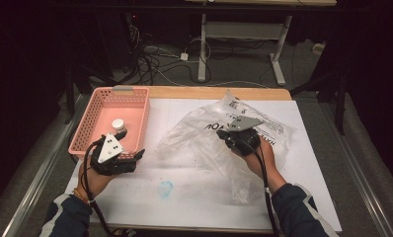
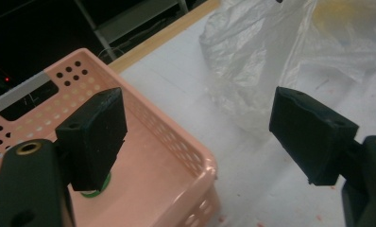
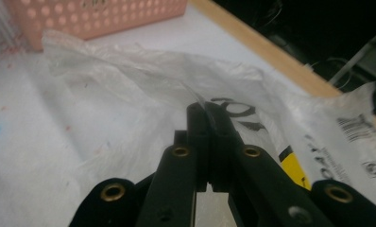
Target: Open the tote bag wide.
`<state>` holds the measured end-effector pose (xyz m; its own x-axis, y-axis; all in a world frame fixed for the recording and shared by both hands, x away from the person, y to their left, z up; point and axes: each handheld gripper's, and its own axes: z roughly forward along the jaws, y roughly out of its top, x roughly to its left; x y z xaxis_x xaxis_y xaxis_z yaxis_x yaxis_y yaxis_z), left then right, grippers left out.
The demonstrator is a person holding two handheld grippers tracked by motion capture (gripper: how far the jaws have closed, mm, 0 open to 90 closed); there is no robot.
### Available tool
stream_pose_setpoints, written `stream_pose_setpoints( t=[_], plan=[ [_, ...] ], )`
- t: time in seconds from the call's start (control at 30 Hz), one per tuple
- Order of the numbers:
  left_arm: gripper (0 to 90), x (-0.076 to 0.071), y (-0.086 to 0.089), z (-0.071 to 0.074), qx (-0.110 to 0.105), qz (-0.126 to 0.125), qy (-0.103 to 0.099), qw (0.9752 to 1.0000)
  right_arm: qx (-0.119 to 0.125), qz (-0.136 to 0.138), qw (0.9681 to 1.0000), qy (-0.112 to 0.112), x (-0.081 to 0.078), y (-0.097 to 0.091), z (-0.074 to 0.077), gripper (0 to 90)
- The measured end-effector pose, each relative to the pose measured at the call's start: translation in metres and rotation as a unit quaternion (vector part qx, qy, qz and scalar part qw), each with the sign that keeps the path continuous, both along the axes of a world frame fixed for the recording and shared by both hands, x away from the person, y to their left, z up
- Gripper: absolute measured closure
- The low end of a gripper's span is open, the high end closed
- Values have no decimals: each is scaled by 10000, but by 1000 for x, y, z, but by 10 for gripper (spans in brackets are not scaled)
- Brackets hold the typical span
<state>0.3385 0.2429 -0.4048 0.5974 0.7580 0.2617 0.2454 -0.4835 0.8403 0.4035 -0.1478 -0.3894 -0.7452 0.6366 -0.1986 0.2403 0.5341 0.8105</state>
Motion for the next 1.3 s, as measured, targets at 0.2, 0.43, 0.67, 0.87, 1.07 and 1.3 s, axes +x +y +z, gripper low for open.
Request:
stream_pose_setpoints(
  t=[0.2, 0.43, 0.67, 0.87, 1.07, 1.3],
  plan=[
    [192, 17, 15, 11, -4, 458, 125, 9989, 182, -33, 9994, -285, 0, -1, 17, 900],
    [193, 75, 37, 12, 314, 983, 718, 9921, 307, -128, 9975, -625, -1, -3, 28, 900],
    [200, 117, 42, 5, 486, 1051, 1516, 9816, 541, -134, 9963, -647, 2, -9, 35, 900],
    [212, 144, 47, -17, 815, 1391, 2085, 9646, 561, -43, 9971, -521, 2, -10, 32, 900],
    [387, 158, 54, -24, 832, 1442, 2421, 9559, 528, 45, 9975, -471, 0, -6, 28, 900],
    [477, 161, 51, -26, 906, 1226, 2454, 9574, 528, -33, 9972, -537, 0, -8, 29, 900]
  ],
)
